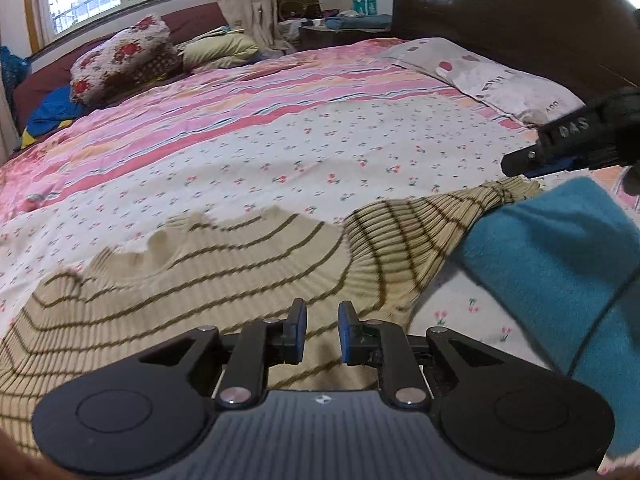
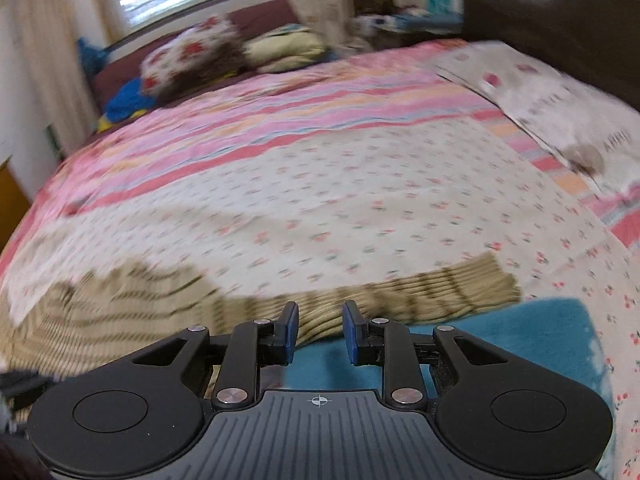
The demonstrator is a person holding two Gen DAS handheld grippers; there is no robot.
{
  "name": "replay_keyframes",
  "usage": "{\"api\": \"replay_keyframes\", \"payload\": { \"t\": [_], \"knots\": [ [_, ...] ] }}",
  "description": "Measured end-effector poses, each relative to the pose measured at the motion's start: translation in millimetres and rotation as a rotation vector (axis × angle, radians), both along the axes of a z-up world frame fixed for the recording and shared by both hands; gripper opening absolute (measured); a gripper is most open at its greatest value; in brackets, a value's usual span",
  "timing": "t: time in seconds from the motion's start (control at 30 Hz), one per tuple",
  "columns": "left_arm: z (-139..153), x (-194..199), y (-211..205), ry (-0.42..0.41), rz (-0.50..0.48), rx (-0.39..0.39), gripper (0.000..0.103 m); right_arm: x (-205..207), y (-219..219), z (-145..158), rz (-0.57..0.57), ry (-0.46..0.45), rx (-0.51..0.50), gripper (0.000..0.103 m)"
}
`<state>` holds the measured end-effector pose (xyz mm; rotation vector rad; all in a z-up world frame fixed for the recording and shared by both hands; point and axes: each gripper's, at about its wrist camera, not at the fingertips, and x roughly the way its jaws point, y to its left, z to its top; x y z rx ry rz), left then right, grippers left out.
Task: Fold small clothes
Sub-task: 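Grasp the sleeve cuff with the right gripper and fold it across the body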
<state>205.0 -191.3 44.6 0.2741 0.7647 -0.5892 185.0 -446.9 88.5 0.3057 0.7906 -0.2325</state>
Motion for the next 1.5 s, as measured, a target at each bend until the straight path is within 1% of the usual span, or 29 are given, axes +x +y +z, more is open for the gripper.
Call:
{"api": "replay_keyframes", "payload": {
  "t": [0.1, 0.2, 0.3, 0.37, 0.43, 0.57, 0.67, 0.77, 0.8, 0.87, 0.9, 0.93, 1.0, 1.07, 1.2, 1.33, 1.43, 1.5],
  "knots": [
    [-2.5, 3.1, -12.4, 0.008, -0.015, -0.006, 0.023, 8.9, -25.7, -11.7, -0.074, 0.028, 0.075, 0.026],
    [-6.4, 3.8, -19.2, 0.015, -0.024, -0.011, 0.023, 15.1, -41.3, -24.3, -0.121, 0.055, 0.168, 0.026],
    [-10.2, 3.5, -20.1, 0.019, -0.023, -0.008, 0.023, 17.9, -52.5, -34.0, -0.177, 0.071, 0.231, 0.027],
    [-12.7, 3.6, -18.9, 0.022, -0.022, -0.009, 0.023, 20.4, -62.0, -40.6, -0.208, 0.079, 0.288, 0.033],
    [-15.1, 3.9, -18.2, 0.027, -0.02, -0.01, 0.023, 22.0, -69.0, -48.7, -0.239, 0.097, 0.349, 0.034],
    [-16.4, 3.4, -15.6, 0.031, -0.019, -0.013, 0.023, 24.2, -75.5, -59.3, -0.303, 0.098, 0.41, 0.036],
    [-15.7, 2.6, -13.2, 0.029, -0.02, -0.017, 0.023, 24.1, -81.8, -61.7, -0.361, 0.084, 0.461, 0.036],
    [-14.5, 2.9, -11.1, 0.027, -0.016, -0.022, 0.023, 25.9, -82.5, -64.8, -0.397, 0.096, 0.453, 0.036],
    [-14.1, 3.0, -9.9, 0.028, -0.012, -0.026, 0.023, 28.1, -80.9, -66.1, -0.4, 0.102, 0.429, 0.035],
    [-13.9, 2.4, -7.3, 0.031, -0.009, -0.031, 0.023, 33.0, -77.1, -69.3, -0.416, 0.115, 0.371, 0.029],
    [-13.7, 1.5, -5.0, 0.031, -0.007, -0.031, 0.023, 34.0, -75.3, -70.3, -0.422, 0.113, 0.355, 0.029],
    [-13.7, 0.5, -2.7, 0.03, -0.006, -0.03, 0.023, 33.7, -73.0, -70.7, -0.421, 0.102, 0.343, 0.027],
    [-13.9, -0.9, 2.8, 0.029, -0.002, -0.028, 0.023, 32.2, -69.4, -70.1, -0.413, 0.09, 0.319, 0.02],
    [-14.2, -0.8, 7.4, 0.029, 0.007, -0.03, 0.023, 28.2, -67.5, -67.7, -0.398, 0.06, 0.32, 0.013],
    [-13.1, 0.5, 16.9, 0.035, 0.028, -0.048, 0.024, 19.4, -63.5, -53.7, -0.387, -0.027, 0.331, 0.011],
    [-10.0, -2.2, 29.9, 0.028, 0.043, -0.059, 0.024, 18.7, -44.7, -27.1, -0.31, -0.097, 0.297, 0.01],
    [-8.6, -6.0, 47.6, 0.023, 0.064, -0.064, 0.024, 22.1, -17.7, -4.0, -0.218, -0.151, 0.273, 0.01],
    [-8.7, -8.7, 63.8, 0.023, 0.085, -0.068, 0.024, 26.1, 8.6, 10.9, -0.137, -0.181, 0.26, 0.009]
  ]
}}
